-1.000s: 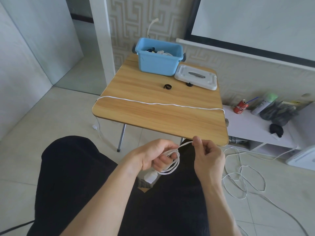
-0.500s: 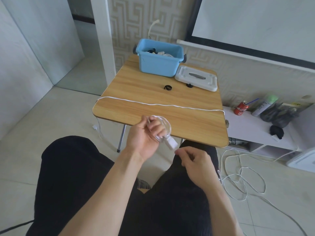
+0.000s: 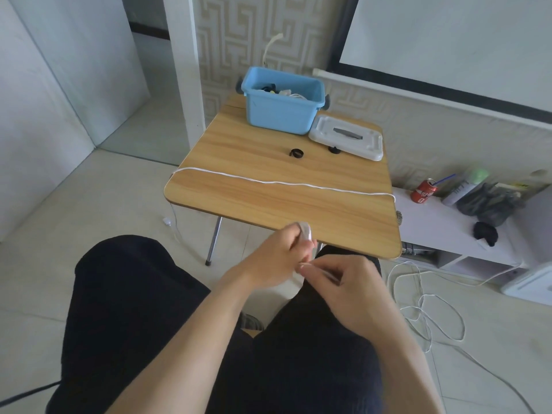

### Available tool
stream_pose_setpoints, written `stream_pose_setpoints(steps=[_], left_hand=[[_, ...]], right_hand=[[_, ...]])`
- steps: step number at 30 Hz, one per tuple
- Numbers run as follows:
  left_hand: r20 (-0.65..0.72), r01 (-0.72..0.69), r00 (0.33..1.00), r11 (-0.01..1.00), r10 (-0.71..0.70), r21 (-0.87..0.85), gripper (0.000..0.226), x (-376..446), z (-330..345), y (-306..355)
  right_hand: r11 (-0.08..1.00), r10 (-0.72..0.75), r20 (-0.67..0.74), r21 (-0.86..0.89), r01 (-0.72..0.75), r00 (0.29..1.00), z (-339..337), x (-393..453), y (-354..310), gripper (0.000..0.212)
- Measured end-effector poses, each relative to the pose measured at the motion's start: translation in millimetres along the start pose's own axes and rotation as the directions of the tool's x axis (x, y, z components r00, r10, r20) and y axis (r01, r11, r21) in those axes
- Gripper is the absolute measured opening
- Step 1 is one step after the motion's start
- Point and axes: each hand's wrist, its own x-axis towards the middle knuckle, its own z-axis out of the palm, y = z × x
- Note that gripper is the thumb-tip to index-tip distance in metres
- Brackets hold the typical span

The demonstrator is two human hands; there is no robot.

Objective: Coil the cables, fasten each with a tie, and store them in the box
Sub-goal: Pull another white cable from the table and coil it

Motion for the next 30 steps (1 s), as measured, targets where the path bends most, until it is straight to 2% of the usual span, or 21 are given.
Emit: stream_pose_setpoints(steps=[2,3,5,7,10,12,14,16,19,20,21,23,26,28,30], left_hand=[[0.178,0.089,0.980,0.996,-0.088,0.000,0.041,-2,1,2],[0.261,0.143,0.958,0.988,-0.123,-0.058,0.044,-3,0,3],[0.420,0.249,0.896,0.945,-0.143,-0.211,0.039,-6,-3,5],[0.541,0.341,0.828,0.899,-0.149,-0.275,0.037,-7,-7,5],[0.660,0.401,0.739,0.876,-0.137,-0.267,0.043,-10,-12,9],[0.666,0.348,0.744,0.879,-0.047,-0.327,0.045,-12,-16,12],[0.614,0.314,0.788,0.825,0.049,-0.469,0.045,-13,-20,17],[0.540,0.323,0.831,0.677,0.132,-0.662,0.041,-12,-25,20],[0.314,0.257,0.924,0.251,0.220,-0.933,0.036,-7,-31,24],[0.197,0.174,0.963,0.135,0.184,-0.975,0.039,-4,-34,25],[0.074,0.066,0.990,0.071,0.121,-0.995,0.041,-2,-36,26],[-0.126,-0.126,0.992,0.018,-0.015,-0.992,0.045,1,-38,27],[-0.247,-0.255,0.954,-0.030,-0.171,-0.966,0.044,2,-40,20],[-0.300,-0.316,0.917,-0.019,-0.263,-0.949,0.037,4,-42,14],[-0.367,-0.372,0.866,0.055,-0.339,-0.927,0.031,7,-45,7]], right_hand=[[0.997,0.042,-0.136,0.075,-0.032,0.990,-11,-1,0,0.021],[0.992,0.070,-0.185,0.117,-0.049,0.980,-15,-1,1,0.017],[0.981,0.129,-0.252,0.175,-0.085,0.959,-20,0,4,0.016],[0.967,0.176,-0.289,0.227,-0.112,0.941,-20,3,8,0.017],[0.949,0.201,-0.320,0.297,-0.103,0.926,-16,6,14,0.018],[0.942,0.204,-0.309,0.321,-0.100,0.929,-13,8,17,0.025],[0.957,0.138,-0.278,0.284,-0.055,0.951,-9,10,18,0.046],[0.968,0.039,-0.259,0.251,0.028,0.965,-3,10,15,0.061],[0.961,0.019,-0.207,0.273,0.039,0.978,1,11,17,0.049],[0.966,0.023,-0.167,0.257,0.021,0.986,3,11,19,0.041],[0.972,0.036,-0.120,0.237,-0.006,0.992,5,11,21,0.034],[0.976,0.063,-0.035,0.213,-0.054,0.997,10,11,22,0.028],[0.978,0.062,0.022,0.198,-0.066,0.998,14,8,20,0.028],[0.982,0.042,0.087,0.178,-0.057,0.995,14,7,20,0.028],[0.997,0.038,0.197,0.057,-0.050,0.980,12,6,20,0.032]])
